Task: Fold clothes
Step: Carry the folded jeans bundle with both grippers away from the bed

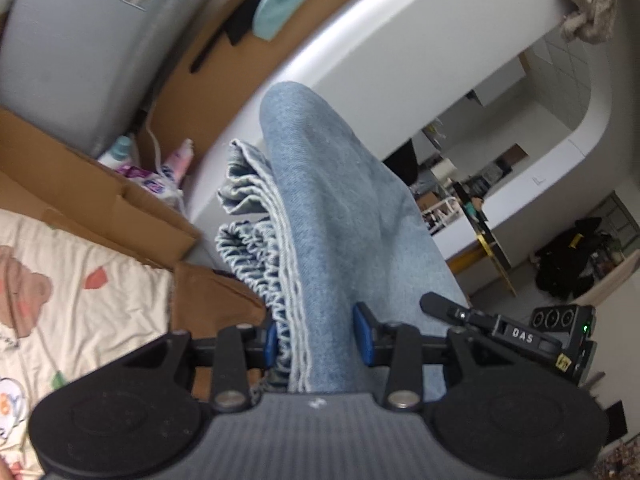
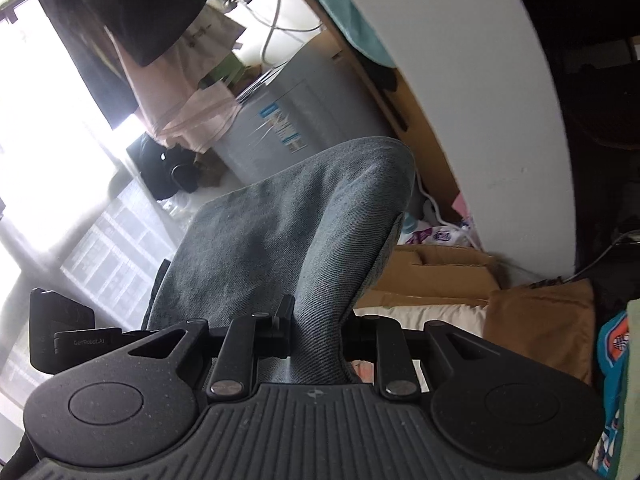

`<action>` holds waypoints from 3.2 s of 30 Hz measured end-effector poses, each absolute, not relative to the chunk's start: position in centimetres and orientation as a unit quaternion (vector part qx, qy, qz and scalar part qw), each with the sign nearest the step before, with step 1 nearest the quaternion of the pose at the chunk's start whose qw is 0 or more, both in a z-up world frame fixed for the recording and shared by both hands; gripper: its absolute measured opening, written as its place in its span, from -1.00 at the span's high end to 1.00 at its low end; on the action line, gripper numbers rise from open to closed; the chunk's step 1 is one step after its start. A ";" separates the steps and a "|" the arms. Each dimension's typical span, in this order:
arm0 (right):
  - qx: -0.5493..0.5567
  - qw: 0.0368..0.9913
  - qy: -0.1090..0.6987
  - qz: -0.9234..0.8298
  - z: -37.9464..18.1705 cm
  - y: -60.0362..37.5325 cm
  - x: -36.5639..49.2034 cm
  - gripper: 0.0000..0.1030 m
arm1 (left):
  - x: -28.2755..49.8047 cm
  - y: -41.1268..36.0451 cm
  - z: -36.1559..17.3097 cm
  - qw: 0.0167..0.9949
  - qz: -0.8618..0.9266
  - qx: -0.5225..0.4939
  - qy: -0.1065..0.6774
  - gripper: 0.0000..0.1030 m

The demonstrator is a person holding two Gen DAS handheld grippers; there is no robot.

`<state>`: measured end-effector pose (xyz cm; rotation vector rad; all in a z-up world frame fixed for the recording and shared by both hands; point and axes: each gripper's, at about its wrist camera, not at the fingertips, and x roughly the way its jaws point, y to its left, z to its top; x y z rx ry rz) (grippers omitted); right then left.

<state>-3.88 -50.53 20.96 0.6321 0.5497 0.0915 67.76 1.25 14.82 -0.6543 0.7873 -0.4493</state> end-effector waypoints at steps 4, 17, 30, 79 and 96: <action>0.311 0.912 0.268 0.018 19.9 -53.3 -4.6 0.58 | 69.9 -1.0 13.3 0.838 -0.239 -0.311 0.378 0.23; 0.309 0.917 0.251 -0.030 15.2 -60.2 -4.8 0.58 | 77.0 -6.2 8.2 0.825 -0.298 -0.302 0.373 0.23; 0.286 0.926 0.239 -0.065 6.2 -63.7 -1.3 0.58 | 82.7 -7.7 -0.3 0.820 -0.299 -0.316 0.372 0.24; 0.220 0.901 0.351 -0.132 -22.9 -68.5 10.1 0.50 | 90.4 -8.0 -29.5 0.799 -0.258 -0.362 0.406 0.21; 0.226 0.879 0.385 -0.166 -24.6 -69.0 10.7 0.18 | 91.1 -7.8 -21.1 0.836 -0.204 -0.226 0.456 0.20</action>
